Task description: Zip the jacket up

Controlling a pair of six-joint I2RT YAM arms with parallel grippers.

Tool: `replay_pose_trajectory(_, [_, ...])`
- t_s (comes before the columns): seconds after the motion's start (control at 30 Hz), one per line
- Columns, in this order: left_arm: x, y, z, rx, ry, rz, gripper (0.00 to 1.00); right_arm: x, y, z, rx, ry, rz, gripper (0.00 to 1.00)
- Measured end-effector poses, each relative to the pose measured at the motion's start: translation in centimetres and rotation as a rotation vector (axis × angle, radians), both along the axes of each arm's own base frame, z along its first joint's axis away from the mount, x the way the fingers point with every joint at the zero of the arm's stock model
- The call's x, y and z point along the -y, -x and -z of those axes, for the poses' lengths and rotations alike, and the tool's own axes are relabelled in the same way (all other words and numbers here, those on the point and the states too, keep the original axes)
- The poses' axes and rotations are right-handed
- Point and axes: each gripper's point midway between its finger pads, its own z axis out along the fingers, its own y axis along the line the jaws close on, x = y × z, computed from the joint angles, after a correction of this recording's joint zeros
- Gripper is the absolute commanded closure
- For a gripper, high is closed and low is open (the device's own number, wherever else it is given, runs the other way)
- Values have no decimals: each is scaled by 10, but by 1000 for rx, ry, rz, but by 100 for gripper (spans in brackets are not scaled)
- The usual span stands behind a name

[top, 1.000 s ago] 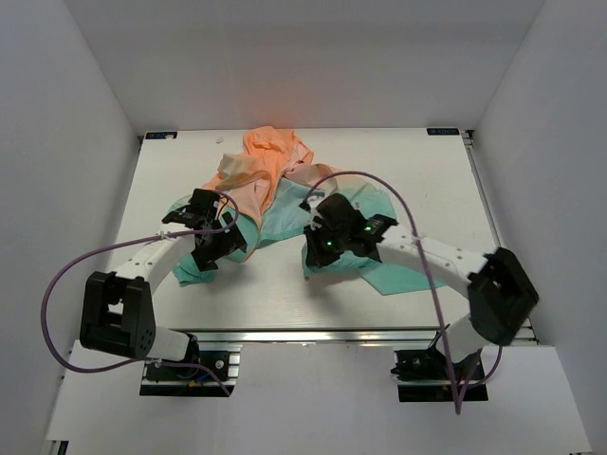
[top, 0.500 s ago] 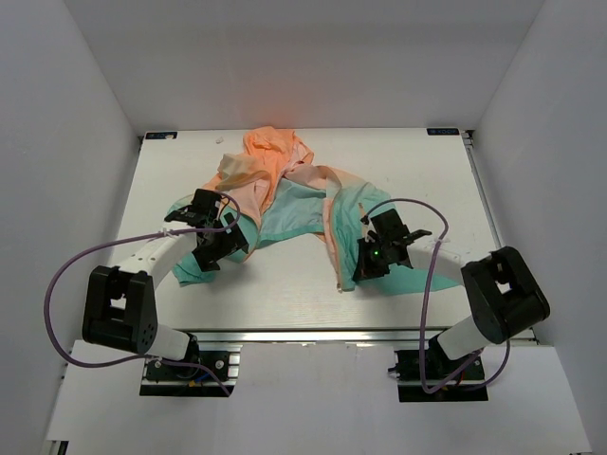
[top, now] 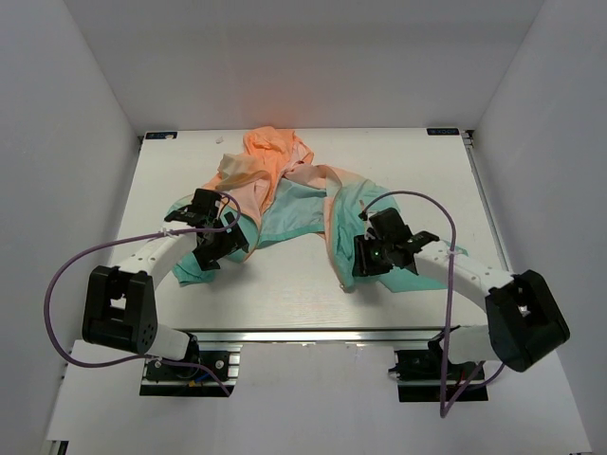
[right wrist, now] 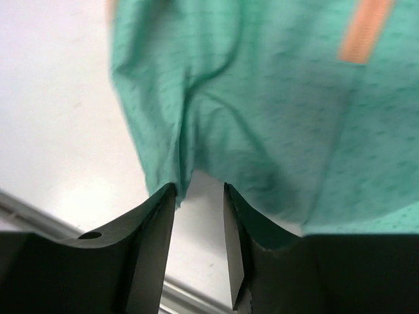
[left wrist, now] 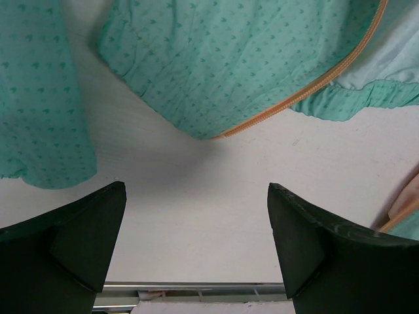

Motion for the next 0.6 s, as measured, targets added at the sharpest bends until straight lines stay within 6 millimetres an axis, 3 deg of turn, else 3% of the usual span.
replay_pose_trajectory(0.17, [0,0,0,0,-3,7,2,-22,12,-26,75,-11,-108,56])
replay_pose_trajectory(0.47, [-3,4,-2,-2,-12,12,2,-35,27,-35,104,58,-173,54])
replay_pose_trajectory(0.6, [-3,5,-2,-8,-17,11,2,-59,32,-51,145,40,-243,51])
